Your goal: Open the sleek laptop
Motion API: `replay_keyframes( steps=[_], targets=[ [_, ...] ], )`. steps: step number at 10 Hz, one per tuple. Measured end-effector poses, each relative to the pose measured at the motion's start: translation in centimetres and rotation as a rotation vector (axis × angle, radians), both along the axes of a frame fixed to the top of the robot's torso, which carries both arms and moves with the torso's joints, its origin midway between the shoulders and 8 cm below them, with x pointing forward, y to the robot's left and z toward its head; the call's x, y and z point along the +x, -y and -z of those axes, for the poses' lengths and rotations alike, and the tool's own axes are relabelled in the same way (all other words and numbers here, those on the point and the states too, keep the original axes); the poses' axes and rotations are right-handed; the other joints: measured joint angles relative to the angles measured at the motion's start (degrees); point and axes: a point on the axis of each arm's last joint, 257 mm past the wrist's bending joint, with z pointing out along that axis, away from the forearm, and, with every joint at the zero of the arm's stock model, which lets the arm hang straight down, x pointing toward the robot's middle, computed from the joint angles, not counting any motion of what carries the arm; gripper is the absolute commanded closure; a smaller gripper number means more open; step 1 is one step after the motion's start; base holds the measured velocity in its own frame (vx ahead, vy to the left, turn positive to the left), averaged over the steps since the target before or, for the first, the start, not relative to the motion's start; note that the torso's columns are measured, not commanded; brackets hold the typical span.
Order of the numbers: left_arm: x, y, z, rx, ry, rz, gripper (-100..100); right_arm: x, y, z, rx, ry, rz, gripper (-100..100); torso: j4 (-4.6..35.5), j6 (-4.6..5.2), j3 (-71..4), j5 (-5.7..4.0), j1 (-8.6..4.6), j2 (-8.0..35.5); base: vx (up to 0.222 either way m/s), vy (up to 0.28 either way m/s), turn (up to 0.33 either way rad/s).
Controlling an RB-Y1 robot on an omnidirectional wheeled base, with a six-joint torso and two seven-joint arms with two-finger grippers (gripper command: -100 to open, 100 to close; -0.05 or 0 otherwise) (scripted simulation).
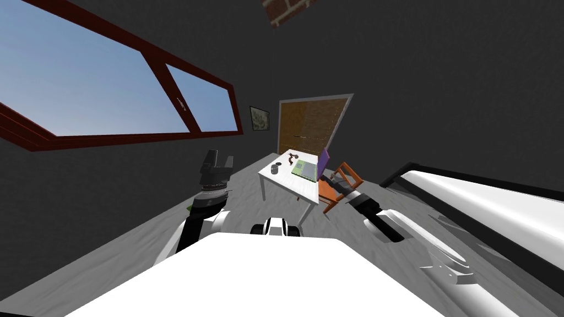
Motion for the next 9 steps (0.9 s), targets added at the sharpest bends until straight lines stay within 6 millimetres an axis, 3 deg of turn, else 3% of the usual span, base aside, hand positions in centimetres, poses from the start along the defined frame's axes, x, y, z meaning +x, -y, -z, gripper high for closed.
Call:
replay_keyframes(
  steps=[3,9],
  targets=[
    [0.0,0.0,0.0,0.0,0.0,0.0,0,0.4,4.4,0.4,-0.162,-0.03,0.077,-100,0.0,0.01,-0.01,0.03,0.11,-0.02,0.076,0.098,-0.04],
    [0.0,0.0,0.0,0.0,0.0,0.0,0,1.1,10.4,-0.1,-0.4,-0.062,0.2,-100,0.0,0.01,-0.01,0.01,0.06,-0.03,0.081,0.058,-0.041]
  ],
)
